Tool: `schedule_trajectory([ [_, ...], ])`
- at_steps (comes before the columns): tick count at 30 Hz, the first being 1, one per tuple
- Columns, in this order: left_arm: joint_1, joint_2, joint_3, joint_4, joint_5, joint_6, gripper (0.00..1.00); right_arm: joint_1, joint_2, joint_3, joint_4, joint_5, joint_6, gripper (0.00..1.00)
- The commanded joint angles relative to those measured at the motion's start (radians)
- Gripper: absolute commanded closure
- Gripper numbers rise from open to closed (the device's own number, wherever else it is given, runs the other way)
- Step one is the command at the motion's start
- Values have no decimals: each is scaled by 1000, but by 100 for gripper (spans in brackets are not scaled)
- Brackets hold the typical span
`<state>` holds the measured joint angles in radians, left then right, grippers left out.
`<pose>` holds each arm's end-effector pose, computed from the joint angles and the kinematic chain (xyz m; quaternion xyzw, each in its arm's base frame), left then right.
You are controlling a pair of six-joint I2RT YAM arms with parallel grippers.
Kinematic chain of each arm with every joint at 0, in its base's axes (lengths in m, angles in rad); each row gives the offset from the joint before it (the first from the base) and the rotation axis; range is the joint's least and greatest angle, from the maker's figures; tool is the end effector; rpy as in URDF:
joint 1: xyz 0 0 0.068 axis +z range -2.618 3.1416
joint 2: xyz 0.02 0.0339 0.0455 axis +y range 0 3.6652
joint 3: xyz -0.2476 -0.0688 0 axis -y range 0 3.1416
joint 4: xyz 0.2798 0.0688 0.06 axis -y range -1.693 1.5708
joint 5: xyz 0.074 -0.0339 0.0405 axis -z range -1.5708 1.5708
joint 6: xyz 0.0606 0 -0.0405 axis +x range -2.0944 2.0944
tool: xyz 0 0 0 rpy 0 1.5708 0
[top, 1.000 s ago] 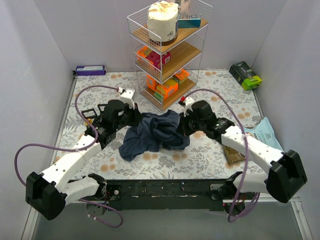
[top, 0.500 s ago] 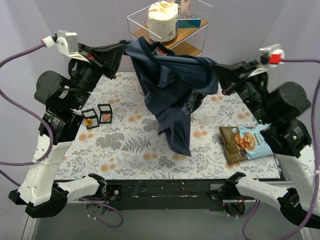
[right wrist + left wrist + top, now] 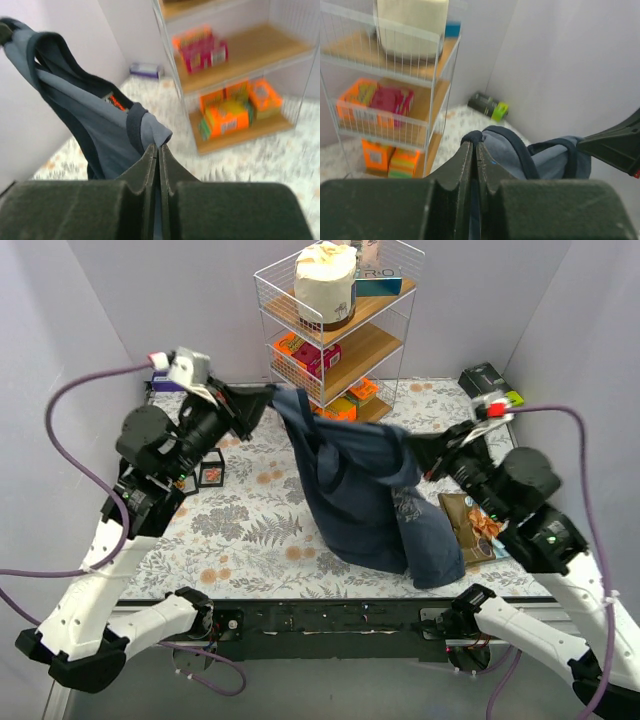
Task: Pin the brooch onto the clothing
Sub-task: Flatten out the clothes at the center of the board.
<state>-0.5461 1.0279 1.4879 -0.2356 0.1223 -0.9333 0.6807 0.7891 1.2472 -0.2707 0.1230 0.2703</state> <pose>0.2072 -0.1346 0.5333 -0.0728 0.6199 -0.5542 0.5508 0.1615 0.1212 0.4918 -0.0834 0.6329 0.3170 0.7014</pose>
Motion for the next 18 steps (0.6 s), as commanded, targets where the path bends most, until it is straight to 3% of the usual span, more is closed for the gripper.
schedule_trajectory([
  [1,6,-121,-325,36,-4,-5,100,-4,-70,-348,17,-54,211,80],
  [3,5,-160,-447,82,75,-6,100,-4,-91,-504,63,-86,257,66],
  [4,5,-172,-513,91,108,-2,100,-3,-90,-610,94,-106,280,54],
  [7,8,-154,-551,29,256,56,100,-3,-64,-693,106,-108,277,43],
  [9,6,-143,-572,7,324,102,100,-3,-45,-713,111,-99,267,40],
  [14,6,-158,-640,44,344,142,100,-4,38,-661,185,-158,207,35],
  [18,6,-143,-730,99,355,145,100,-3,201,-569,232,-241,159,35],
])
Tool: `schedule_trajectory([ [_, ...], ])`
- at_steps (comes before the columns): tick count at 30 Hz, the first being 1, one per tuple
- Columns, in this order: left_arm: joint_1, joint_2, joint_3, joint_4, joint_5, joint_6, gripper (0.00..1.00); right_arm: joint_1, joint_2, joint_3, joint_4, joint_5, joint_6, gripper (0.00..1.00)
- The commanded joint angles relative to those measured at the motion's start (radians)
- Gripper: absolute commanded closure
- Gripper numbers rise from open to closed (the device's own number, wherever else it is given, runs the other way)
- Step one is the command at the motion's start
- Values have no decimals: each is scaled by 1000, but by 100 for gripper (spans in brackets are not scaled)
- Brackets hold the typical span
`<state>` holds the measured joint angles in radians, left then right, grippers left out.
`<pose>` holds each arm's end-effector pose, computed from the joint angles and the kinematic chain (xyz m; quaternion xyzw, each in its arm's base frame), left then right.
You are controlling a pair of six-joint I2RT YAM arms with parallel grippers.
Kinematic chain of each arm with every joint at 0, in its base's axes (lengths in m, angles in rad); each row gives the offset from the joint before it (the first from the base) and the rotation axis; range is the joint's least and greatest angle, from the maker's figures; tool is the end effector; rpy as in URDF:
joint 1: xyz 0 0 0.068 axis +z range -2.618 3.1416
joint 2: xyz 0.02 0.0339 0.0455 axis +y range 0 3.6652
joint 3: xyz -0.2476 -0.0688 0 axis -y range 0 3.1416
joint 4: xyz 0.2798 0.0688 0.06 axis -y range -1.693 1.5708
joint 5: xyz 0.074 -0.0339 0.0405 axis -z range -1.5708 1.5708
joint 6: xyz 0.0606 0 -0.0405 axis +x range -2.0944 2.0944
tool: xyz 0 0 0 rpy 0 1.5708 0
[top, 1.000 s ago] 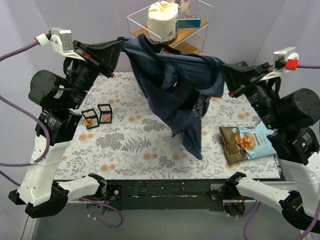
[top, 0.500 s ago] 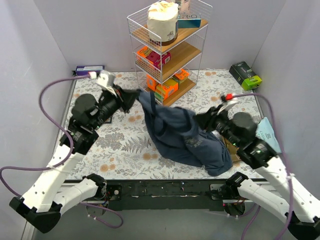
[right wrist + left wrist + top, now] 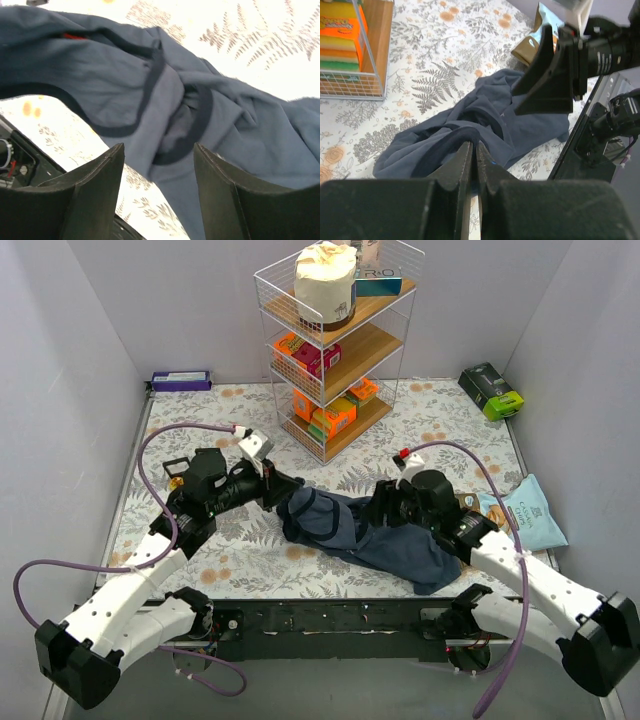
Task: Pin the brooch onto the clothing
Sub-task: Flatten out the clothes at the center of the board.
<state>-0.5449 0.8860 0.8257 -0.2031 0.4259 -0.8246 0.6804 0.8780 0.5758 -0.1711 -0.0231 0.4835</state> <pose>0.2188 -0.1619 0.3147 0.0191 0.7862 -0.5059 0.3543 0.2064 0.1688 0.2167 -0.0899 0.8484 0.2949 0.4303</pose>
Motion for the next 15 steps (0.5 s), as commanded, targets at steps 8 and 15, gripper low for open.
schedule_trajectory([
  [8,8,-7,-131,65,33,67,100,-5,363,237,217,-138,-99,36],
  [15,7,-28,-140,56,-4,67,100,-7,568,265,311,-182,-51,46],
])
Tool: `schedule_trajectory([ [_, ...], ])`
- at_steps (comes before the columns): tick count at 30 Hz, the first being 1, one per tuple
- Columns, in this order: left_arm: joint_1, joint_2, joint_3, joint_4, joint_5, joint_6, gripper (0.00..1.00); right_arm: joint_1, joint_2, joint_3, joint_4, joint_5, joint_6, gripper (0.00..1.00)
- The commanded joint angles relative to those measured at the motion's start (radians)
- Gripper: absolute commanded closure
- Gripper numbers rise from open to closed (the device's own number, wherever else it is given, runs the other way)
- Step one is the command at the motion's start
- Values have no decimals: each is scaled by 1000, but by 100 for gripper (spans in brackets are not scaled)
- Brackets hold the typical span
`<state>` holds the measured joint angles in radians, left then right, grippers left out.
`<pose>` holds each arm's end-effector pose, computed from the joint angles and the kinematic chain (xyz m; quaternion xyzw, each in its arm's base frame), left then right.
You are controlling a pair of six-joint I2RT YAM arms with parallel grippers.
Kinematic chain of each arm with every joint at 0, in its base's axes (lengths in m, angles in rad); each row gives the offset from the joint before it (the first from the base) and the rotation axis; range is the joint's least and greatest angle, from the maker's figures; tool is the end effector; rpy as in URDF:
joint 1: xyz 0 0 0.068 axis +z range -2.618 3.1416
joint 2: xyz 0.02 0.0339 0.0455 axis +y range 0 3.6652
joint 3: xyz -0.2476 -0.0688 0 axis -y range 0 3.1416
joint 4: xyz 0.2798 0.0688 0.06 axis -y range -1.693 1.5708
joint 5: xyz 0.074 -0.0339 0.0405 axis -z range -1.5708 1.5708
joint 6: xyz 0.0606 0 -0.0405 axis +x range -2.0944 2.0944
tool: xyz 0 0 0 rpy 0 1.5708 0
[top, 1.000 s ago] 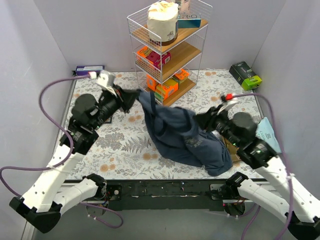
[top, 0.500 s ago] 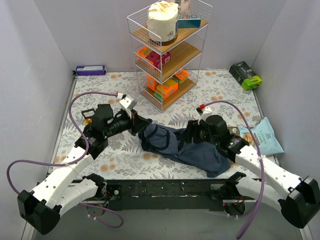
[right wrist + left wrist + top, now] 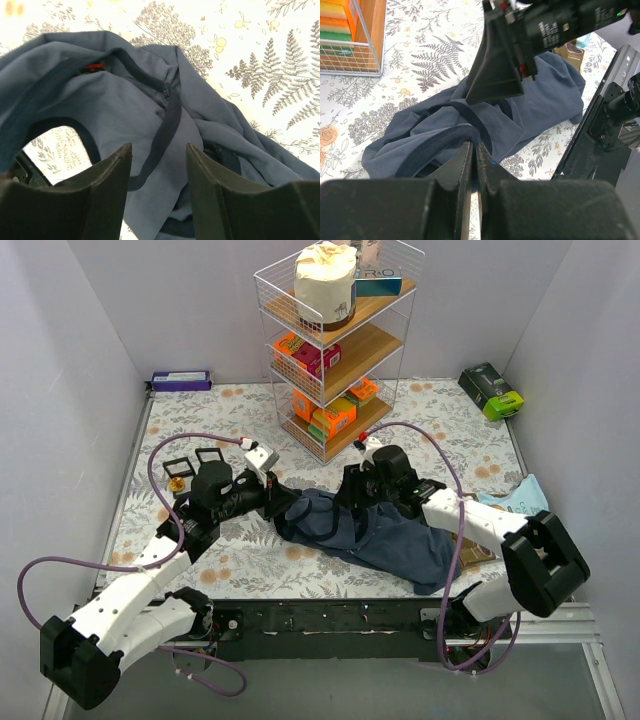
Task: Pin the brooch onto the clothing
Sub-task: Flatten out the clothes at the center of the board.
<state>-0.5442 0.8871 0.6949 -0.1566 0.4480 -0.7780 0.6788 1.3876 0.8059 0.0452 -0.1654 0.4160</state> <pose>0.2179 -0.1625 0.2669 0.0334 0.8080 -0.4870 0.3298 0.2713 0.2317 0.1850 -0.1540 0.8534 0.3178 0.3833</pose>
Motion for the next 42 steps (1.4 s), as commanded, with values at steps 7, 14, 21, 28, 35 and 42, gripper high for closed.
schedule_trajectory([
  [7,6,-20,-8,8,-14,20,100,-7,117,38,166,-46,52,55],
  [14,7,-30,-8,6,-17,20,100,-12,148,41,168,-5,53,58],
  [21,7,-33,-12,6,-19,19,100,-12,180,42,177,-17,50,62],
  [28,6,-34,-12,8,-25,19,100,-10,199,45,189,-20,55,79],
  [35,7,-40,-12,5,-42,19,100,-13,199,47,191,-31,60,99],
  [42,7,-77,-17,12,-106,11,100,-18,153,58,144,68,26,99],
])
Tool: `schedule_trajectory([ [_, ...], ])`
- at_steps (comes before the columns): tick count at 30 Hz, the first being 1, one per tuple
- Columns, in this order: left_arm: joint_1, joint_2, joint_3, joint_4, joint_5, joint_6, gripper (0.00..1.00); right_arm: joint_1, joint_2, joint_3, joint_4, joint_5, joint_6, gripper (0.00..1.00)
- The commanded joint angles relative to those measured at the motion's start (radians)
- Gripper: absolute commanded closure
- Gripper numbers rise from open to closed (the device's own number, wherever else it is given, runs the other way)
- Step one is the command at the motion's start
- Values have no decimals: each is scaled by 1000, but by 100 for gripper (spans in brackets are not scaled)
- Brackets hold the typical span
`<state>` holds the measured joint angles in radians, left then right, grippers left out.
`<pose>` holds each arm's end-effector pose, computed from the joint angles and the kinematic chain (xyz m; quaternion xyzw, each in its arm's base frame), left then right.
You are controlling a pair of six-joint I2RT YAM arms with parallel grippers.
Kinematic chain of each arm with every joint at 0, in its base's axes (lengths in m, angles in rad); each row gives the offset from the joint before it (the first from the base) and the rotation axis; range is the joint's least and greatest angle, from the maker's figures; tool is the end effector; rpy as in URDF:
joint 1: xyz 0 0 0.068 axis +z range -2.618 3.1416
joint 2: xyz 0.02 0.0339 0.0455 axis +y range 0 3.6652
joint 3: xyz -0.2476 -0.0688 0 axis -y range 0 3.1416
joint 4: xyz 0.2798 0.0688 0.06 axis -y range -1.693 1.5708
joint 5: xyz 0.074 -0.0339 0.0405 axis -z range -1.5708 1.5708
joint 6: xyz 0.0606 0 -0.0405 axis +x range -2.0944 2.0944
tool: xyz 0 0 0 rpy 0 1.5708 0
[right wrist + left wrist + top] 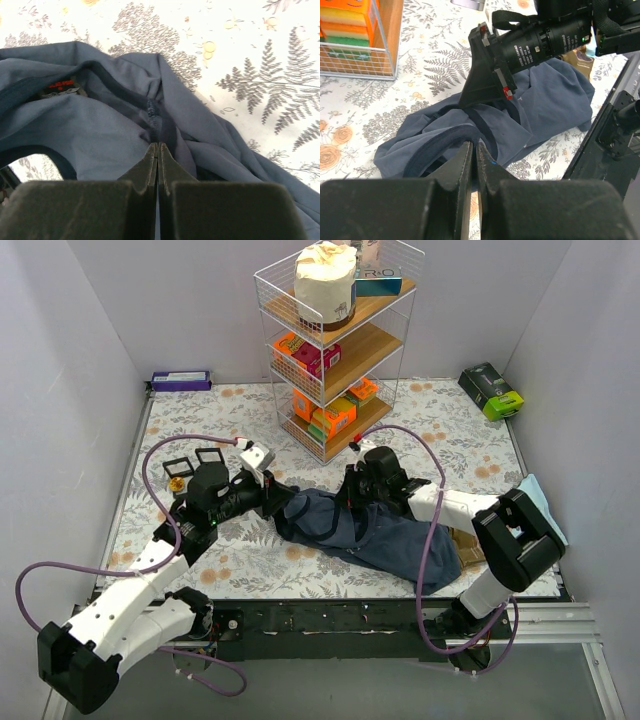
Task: Pin the brooch onto the clothing
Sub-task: Flatten out the clothes at the center of the board.
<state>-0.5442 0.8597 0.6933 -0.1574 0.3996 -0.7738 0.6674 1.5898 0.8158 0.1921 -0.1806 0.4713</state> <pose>0.2165 -0.1586 0.2726 0.0240 0.8037 -0.4778 0.3538 0.2904 0.2427 0.1349 -0.1284 0.8682 0.3216 0.3553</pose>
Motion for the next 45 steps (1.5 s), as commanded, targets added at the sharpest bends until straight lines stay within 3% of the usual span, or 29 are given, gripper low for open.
schedule_trajectory([
  [1,6,-66,-20,18,-68,4,100,-6,-57,55,-19,105,-54,99],
  [6,7,-114,-35,39,-116,-2,100,-5,-77,57,-109,236,-102,99],
  [14,6,-102,-31,29,-111,-1,100,-5,-151,11,-89,130,-80,99],
  [17,6,-96,-29,25,-108,-1,100,-5,-174,-3,-63,34,-66,84],
  [18,7,-94,-29,25,-107,-1,100,-3,-177,-12,-56,-5,-62,74],
  [21,7,-91,-28,25,-104,-1,100,3,-179,-24,-45,-29,-54,64],
  [27,7,-90,-29,27,-100,-2,100,35,-143,-24,-69,6,-72,57],
  [35,7,-83,-28,24,-100,-2,100,89,-79,32,-140,121,-105,57],
  [45,7,-80,-28,21,-111,-1,100,132,-70,51,-191,256,-106,71],
])
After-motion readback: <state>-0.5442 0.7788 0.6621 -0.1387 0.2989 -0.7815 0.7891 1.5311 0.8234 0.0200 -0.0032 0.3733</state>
